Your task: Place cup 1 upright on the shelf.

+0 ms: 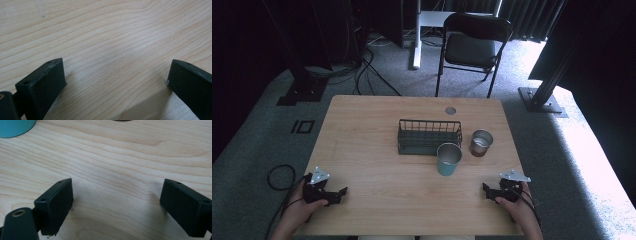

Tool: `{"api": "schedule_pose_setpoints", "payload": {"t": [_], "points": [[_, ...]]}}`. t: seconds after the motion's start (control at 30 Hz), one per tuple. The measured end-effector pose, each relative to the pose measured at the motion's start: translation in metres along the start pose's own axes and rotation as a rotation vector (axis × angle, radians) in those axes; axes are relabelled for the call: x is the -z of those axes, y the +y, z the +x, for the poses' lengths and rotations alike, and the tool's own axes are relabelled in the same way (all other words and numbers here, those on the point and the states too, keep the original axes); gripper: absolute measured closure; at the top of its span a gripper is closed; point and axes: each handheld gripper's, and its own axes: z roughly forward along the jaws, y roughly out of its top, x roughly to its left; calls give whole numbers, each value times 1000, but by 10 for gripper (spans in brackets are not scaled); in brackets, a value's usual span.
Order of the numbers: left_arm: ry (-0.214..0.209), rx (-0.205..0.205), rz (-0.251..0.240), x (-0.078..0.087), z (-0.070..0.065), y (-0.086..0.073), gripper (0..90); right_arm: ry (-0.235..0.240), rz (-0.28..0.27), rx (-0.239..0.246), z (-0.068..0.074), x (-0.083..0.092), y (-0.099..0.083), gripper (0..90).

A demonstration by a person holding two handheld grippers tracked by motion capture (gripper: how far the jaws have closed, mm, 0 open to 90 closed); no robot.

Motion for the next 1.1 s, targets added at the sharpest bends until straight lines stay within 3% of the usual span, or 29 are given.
{"api": "schedule_pose_setpoints", "payload": {"t": [0.33,0.73,1.1], "points": [[-12,-15,0,-2,-3,2,22,0,0,1,0,0,0,110],[-54,-64,11,-14,-19,17,22,0,0,0,0,0,0,110],[-82,-93,-24,-20,-32,32,22,5,2,4,0,0,0,111]]}}
